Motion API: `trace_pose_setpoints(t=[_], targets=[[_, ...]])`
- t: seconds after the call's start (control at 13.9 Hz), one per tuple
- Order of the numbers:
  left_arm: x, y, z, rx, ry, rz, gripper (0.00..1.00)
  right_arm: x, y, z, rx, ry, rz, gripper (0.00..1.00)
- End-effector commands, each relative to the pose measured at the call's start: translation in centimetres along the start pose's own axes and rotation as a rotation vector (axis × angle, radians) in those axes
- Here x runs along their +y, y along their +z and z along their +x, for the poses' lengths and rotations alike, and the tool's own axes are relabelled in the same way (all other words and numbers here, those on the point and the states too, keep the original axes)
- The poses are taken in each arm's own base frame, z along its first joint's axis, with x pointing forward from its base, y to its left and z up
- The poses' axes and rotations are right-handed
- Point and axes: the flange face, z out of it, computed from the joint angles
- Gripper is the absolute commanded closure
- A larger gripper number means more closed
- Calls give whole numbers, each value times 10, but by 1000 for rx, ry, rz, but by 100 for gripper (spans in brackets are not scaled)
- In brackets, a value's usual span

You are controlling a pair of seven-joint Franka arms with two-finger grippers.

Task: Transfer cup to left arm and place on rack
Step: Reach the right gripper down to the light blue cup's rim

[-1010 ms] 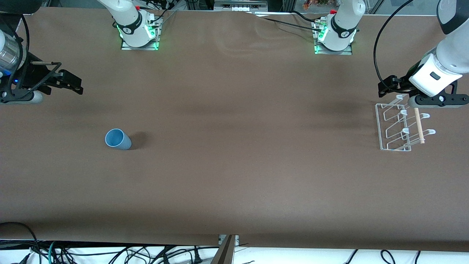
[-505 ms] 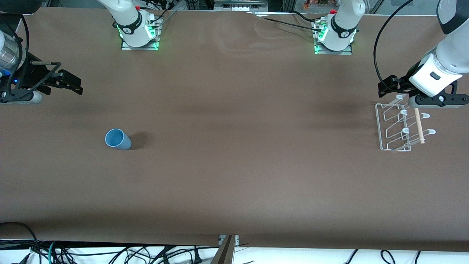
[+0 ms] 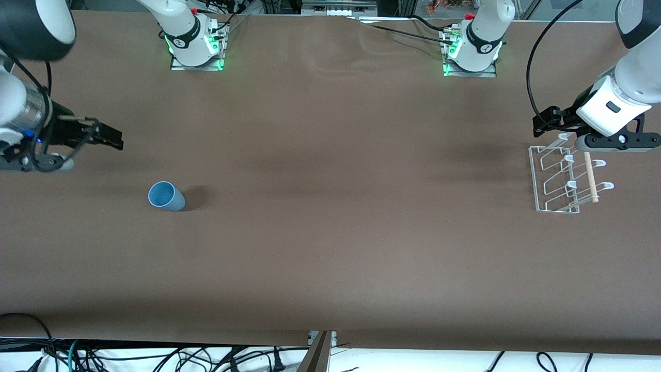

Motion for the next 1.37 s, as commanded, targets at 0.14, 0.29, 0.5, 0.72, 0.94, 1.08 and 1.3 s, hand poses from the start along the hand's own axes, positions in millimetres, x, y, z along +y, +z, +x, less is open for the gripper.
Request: trace_pose_setpoints(t=[0.14, 0.29, 0.5, 0.72, 0.94, 1.08, 1.3], targets=[[0, -3, -5, -2, -1, -18, 0, 8, 67, 38, -52, -32, -12, 0], [0, -3, -5, -2, -1, -18, 0, 8, 97, 47, -64, -34, -12, 0], [0, -3, -5, -2, -1, -18, 0, 9, 142, 48, -49, -71, -8, 0], [1, -2, -5, -2, -1, -18, 0, 11, 172, 49, -23, -69, -6, 0], [1, -2, -4, -4, -1, -18, 0, 18, 201, 52, -13, -59, -1, 0], [1, -2, -5, -2, -1, -18, 0, 21, 214, 50, 5, -73, -1, 0], [1, -2, -5, -2, -1, -18, 0, 26, 237, 46, 27, -66, 1, 0]])
